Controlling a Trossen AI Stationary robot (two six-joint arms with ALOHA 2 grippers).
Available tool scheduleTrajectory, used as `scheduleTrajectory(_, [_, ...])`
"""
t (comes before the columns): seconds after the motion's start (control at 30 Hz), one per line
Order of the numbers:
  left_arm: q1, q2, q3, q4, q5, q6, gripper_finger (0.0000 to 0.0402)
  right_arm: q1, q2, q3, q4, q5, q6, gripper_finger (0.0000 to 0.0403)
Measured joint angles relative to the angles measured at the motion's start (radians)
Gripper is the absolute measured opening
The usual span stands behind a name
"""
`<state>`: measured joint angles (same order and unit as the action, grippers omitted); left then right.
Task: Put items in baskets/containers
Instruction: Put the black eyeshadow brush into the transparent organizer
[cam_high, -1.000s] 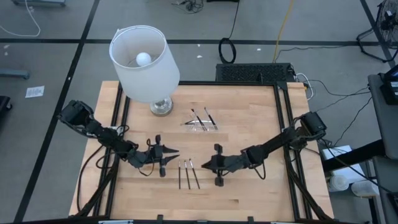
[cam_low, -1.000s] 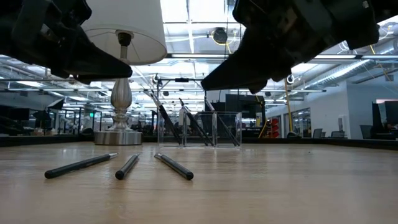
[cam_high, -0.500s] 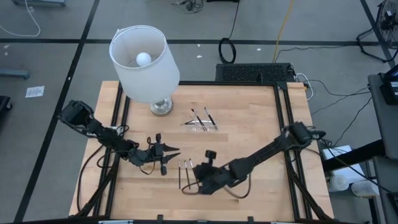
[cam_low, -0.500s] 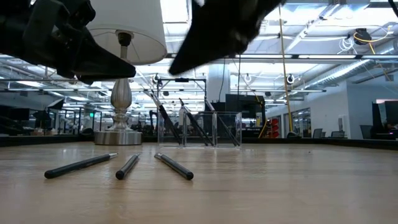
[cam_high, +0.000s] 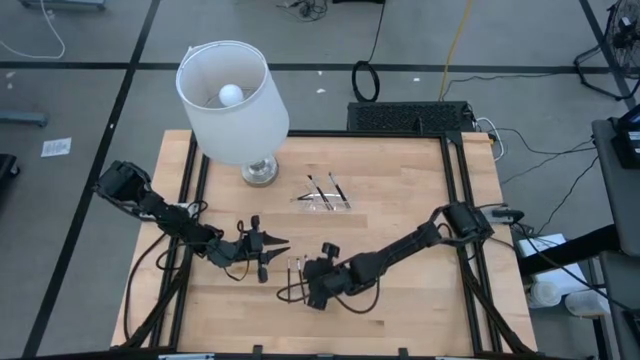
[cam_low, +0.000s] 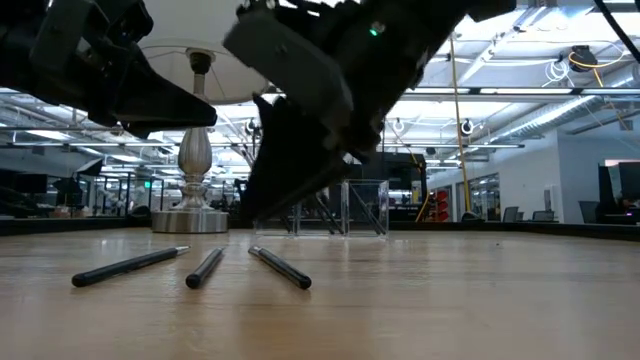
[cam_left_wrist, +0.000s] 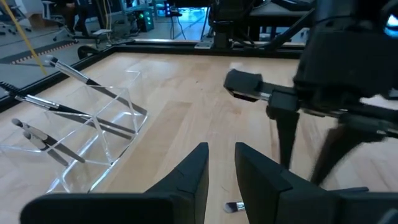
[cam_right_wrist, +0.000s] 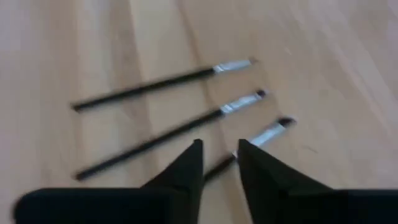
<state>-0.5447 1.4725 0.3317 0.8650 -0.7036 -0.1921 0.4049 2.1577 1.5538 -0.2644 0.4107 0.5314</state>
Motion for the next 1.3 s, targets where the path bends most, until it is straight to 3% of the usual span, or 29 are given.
scheduleTrajectory(0.27, [0.000,0.000,0.000,0.003,0.000,-0.002,0.0088,-0.015,0.005,-0.002,-0.071,-0.016,0.070,0.0199])
scheduleTrajectory(0.53, [0.000,0.000,0.000,0.002,0.000,-0.002,0.0088,-0.024,0.038,-0.011,-0.031,-0.018,0.063,0.0208])
scheduleTrajectory(0.93, [0.000,0.000,0.000,0.000,-0.001,-0.001,0.0088,-0.049,0.071,-0.008,-0.054,-0.068,0.024,0.0145])
scheduleTrajectory(1.3, [0.000,0.000,0.000,-0.001,-0.001,0.000,0.0088,-0.068,0.072,-0.010,-0.104,-0.151,-0.137,0.0014])
